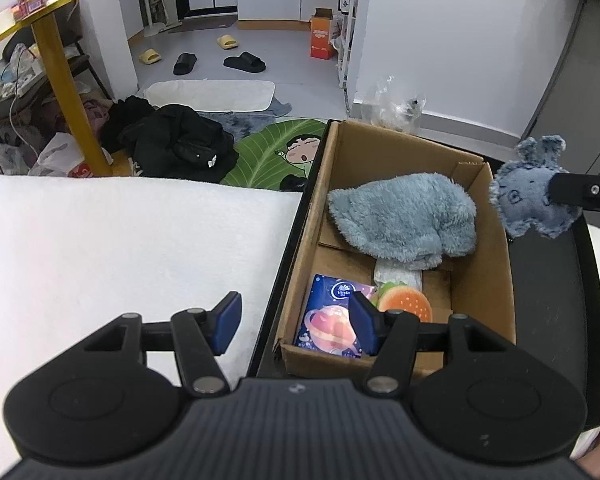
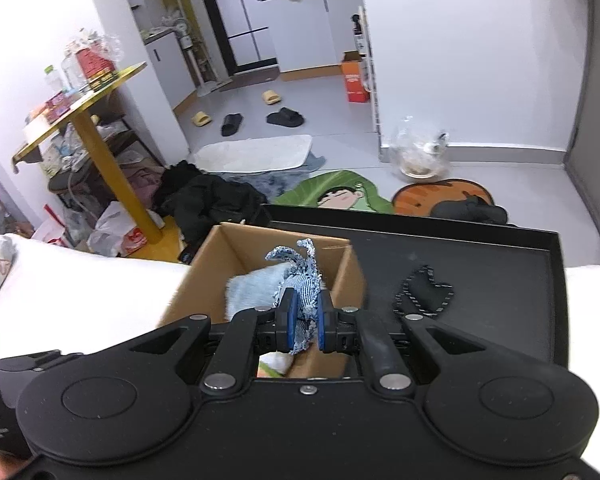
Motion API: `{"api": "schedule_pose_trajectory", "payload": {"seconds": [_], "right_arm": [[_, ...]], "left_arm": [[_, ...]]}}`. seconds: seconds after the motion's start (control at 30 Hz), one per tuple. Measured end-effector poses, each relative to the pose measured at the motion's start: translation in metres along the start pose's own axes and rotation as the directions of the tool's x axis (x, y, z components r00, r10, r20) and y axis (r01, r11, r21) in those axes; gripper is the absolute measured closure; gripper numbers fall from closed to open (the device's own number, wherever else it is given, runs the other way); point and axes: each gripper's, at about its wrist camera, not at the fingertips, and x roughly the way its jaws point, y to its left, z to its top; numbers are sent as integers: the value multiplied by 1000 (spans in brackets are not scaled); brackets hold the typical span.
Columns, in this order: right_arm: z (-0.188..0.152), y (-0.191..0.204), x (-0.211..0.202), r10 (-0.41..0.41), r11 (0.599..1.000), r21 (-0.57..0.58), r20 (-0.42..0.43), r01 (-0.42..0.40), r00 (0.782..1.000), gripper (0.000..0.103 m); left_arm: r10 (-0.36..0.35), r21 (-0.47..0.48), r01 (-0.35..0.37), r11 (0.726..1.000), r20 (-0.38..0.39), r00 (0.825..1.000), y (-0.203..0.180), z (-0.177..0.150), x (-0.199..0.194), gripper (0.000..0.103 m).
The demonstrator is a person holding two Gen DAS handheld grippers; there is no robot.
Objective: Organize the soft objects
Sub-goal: 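Carry the denim bunny into the box and open the right gripper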
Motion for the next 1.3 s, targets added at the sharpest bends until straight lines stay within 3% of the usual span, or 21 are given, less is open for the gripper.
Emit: {"api": "schedule_pose_trajectory", "payload": {"seconds": [0.53, 0.6, 0.77, 0.87, 1.07, 1.3], "right_arm": [[3, 44, 29, 57, 998, -31, -57, -58, 997, 93], [2, 48, 32, 58, 998, -37, -65, -60, 996, 93], [2, 58, 40, 66, 997, -45, -82, -70, 994, 92], [2, 63, 45, 70, 996, -45, -89, -74, 994, 92], [4, 72, 51, 86, 995, -42, -89, -90, 992, 92], [1, 68, 55, 69, 997, -24, -97, -71, 993, 83]], "left_arm": [[-63, -57, 62, 996, -19, 998, 16, 1, 8, 52], [-68, -61, 67, 996, -18, 998, 17, 1, 9, 56], [-79, -76, 77, 994, -24, 997, 21, 0, 12, 85], [-86, -79, 83, 993, -24, 996, 21, 0, 13, 93], [-93, -90, 91, 992, -22, 995, 24, 0, 13, 93], [-94, -104, 91, 990, -17, 995, 25, 0, 13, 93]]}}
